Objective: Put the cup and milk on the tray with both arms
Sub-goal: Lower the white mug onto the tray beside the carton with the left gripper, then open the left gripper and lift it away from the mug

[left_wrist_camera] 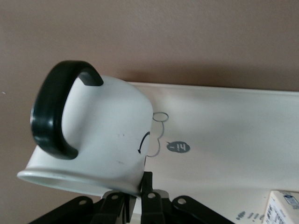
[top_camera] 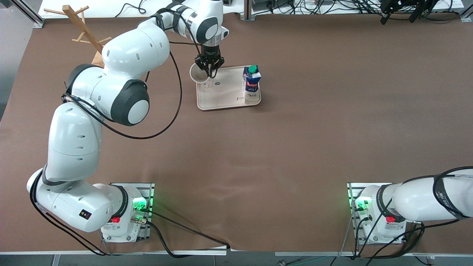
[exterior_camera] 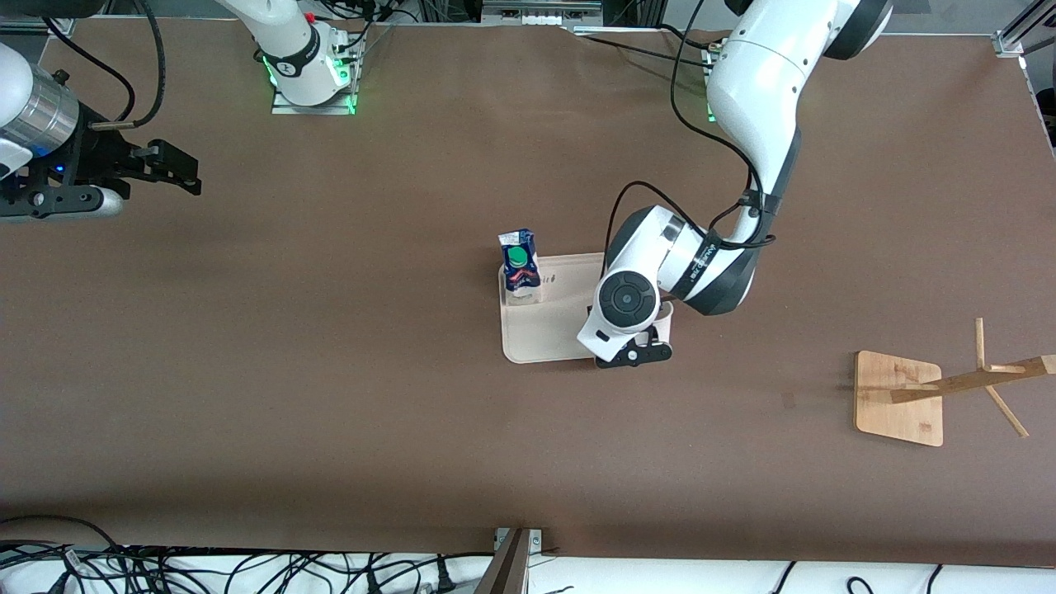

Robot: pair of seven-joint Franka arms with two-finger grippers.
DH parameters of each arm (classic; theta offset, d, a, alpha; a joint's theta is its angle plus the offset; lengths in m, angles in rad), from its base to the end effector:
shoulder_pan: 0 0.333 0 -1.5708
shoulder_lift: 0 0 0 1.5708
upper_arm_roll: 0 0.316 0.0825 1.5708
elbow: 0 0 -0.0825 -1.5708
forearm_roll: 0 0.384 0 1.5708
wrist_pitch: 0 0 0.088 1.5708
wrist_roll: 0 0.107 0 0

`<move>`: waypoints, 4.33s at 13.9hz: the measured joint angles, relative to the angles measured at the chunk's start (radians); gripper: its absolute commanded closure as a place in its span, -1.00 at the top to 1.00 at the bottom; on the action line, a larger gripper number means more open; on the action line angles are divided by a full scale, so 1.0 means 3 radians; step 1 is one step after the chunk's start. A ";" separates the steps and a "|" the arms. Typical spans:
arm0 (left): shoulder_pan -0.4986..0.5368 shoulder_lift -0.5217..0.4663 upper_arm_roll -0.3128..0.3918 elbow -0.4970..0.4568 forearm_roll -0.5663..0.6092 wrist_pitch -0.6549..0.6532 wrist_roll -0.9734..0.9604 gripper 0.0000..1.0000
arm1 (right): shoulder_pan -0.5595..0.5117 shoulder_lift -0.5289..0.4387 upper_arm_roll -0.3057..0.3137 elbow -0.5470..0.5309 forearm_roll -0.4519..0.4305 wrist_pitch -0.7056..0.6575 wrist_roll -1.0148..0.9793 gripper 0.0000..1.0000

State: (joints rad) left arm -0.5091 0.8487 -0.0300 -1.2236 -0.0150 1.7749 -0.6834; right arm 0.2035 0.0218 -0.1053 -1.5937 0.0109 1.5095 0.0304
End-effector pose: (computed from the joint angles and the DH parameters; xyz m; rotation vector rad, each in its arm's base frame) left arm 0.6206 -0.3667 0.2398 -2.9671 -0.2324 0.3974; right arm 0.5500 0.0560 0.5967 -3.1336 -0.1063 0.1667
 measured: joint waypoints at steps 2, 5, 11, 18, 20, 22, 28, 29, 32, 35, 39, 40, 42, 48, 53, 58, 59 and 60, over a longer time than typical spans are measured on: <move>-0.0005 0.0017 0.0005 0.0002 -0.0080 -0.0007 -0.0002 -1.00 | 0.0000 0.0000 0.0000 0.0020 -0.0010 0.0000 0.0000 1.00; 0.0011 0.0029 0.0028 0.0003 -0.0313 -0.0051 -0.0011 -1.00 | 0.0000 -0.0001 0.0000 0.0080 -0.0014 0.0000 0.0000 1.00; 0.0009 0.0059 0.0024 0.0002 -0.0402 -0.0123 0.0026 -1.00 | 0.0000 -0.0001 0.0002 0.0142 -0.0014 -0.0004 0.0000 1.00; 0.0044 0.0059 0.0016 0.0028 -0.0527 -0.0331 0.0594 -1.00 | 0.0001 -0.0001 0.0006 0.0143 -0.0014 -0.0004 0.0000 1.00; 0.0054 0.0063 0.0018 0.0028 -0.0633 -0.0477 0.0630 -1.00 | 0.0001 -0.0001 0.0007 0.0143 -0.0014 -0.0004 0.0000 1.00; 0.0054 0.0067 0.0015 0.0028 -0.0700 -0.0582 0.0652 -1.00 | 0.0001 -0.0001 0.0007 0.0143 -0.0014 -0.0004 0.0000 1.00; 0.0052 0.0110 0.0012 0.0028 -0.0772 -0.0609 0.0695 1.00 | 0.0001 0.0000 0.0007 0.0143 -0.0014 -0.0004 0.0000 1.00; 0.0051 0.0129 0.0011 0.0028 -0.0773 -0.0605 0.0716 1.00 | 0.0001 0.0000 0.0007 0.0143 -0.0014 -0.0004 0.0000 1.00; 0.0063 0.0138 0.0012 0.0037 -0.0773 -0.0602 0.0761 1.00 | 0.0001 0.0000 0.0007 0.0143 -0.0014 -0.0004 0.0000 1.00; 0.0097 0.0093 0.0026 0.0103 -0.0773 -0.0601 0.0775 1.00 | 0.0001 0.0000 0.0007 0.0143 -0.0014 -0.0004 0.0000 1.00; 0.0321 -0.0303 0.0077 0.0193 -0.0588 -0.0603 0.0966 1.00 | 0.0001 0.0000 0.0007 0.0144 -0.0014 -0.0004 0.0000 1.00; 0.0382 -0.0436 0.0085 0.0193 -0.0444 -0.0607 0.1057 1.00 | 0.0001 0.0000 0.0007 0.0144 -0.0014 -0.0004 0.0000 1.00; 0.0510 -0.0606 0.0106 0.0199 -0.0190 -0.0579 0.1151 1.00 | 0.0001 0.0000 0.0007 0.0144 -0.0014 -0.0005 0.0000 1.00; 0.0744 -0.0662 0.0079 0.0393 0.0111 -0.0511 0.1545 1.00 | 0.0001 0.0001 0.0007 0.0144 -0.0014 -0.0005 0.0000 1.00; 0.0611 -0.0760 0.0051 0.0477 0.0183 -0.0486 0.1547 1.00 | 0.0001 0.0001 0.0007 0.0144 -0.0014 -0.0005 0.0000 1.00; 0.0604 -0.1213 -0.0018 0.0492 0.0189 -0.0997 0.1564 1.00 | 0.0000 0.0002 0.0006 0.0144 -0.0014 -0.0005 0.0000 1.00; 0.0615 -0.1310 -0.0012 0.0491 0.0197 -0.1062 0.1564 1.00 | 0.0000 0.0002 0.0007 0.0144 -0.0014 -0.0005 0.0000 1.00; 0.0629 -0.1399 -0.0006 0.0489 0.0203 -0.1187 0.1573 1.00 | 0.0000 0.0002 0.0006 0.0144 -0.0014 -0.0005 0.0000 1.00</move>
State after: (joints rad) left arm -0.3203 0.4289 -0.0318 -1.0770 0.0460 1.4187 -0.2114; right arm 0.2034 0.0224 -0.1034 -1.5505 0.0067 1.5078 0.0304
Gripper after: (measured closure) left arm 0.000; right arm 0.000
